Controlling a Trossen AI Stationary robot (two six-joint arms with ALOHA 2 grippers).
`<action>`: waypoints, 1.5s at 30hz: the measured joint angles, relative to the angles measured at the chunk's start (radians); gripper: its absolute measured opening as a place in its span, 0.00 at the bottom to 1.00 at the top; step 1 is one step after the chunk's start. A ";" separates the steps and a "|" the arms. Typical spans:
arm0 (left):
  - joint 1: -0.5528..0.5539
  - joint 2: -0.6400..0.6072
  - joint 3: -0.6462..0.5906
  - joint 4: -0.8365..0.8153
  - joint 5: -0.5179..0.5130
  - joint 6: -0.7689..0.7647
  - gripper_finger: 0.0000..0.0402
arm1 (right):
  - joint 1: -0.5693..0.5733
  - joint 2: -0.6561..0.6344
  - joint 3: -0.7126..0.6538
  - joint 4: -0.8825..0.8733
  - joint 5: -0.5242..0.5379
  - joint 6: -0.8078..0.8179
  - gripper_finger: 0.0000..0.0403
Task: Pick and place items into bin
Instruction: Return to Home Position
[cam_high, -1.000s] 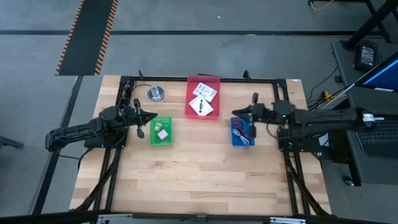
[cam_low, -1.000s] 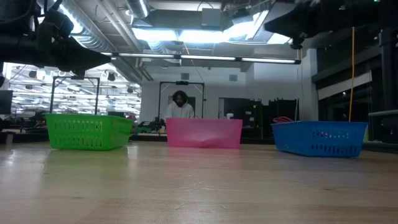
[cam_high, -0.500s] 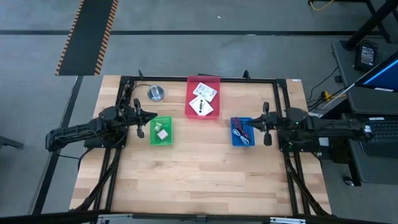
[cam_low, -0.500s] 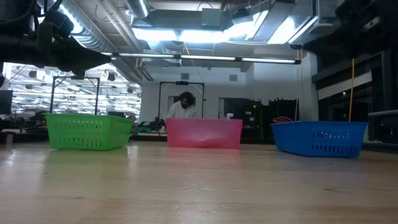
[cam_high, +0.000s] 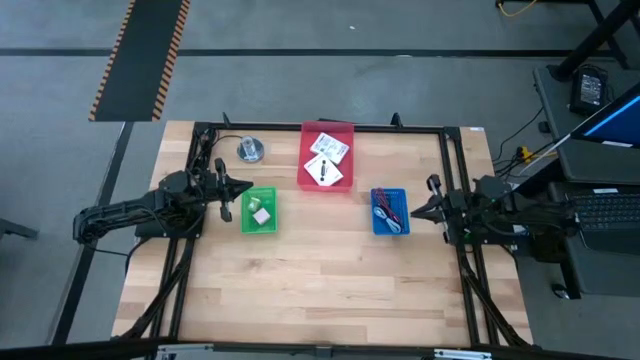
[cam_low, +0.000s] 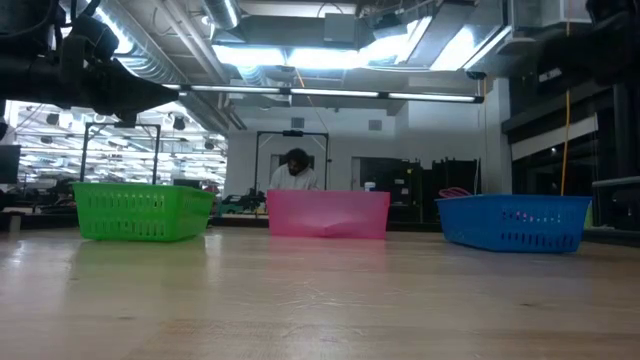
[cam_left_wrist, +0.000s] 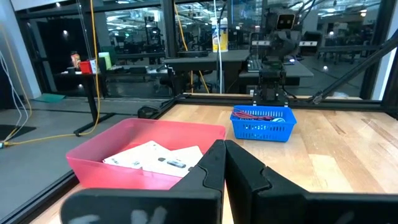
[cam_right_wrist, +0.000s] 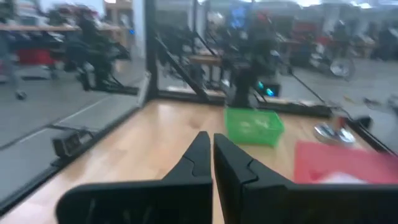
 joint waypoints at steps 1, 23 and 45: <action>0.000 0.001 0.000 -0.001 0.000 0.000 0.01 | 0.000 0.001 -0.006 0.030 -0.020 -0.001 0.00; 0.000 0.003 0.000 0.000 0.000 0.000 0.01 | 0.000 -0.012 -0.167 0.231 -0.058 0.108 0.00; 0.000 0.003 0.000 0.000 0.000 0.000 0.01 | 0.000 -0.011 -0.167 0.230 -0.057 0.124 0.00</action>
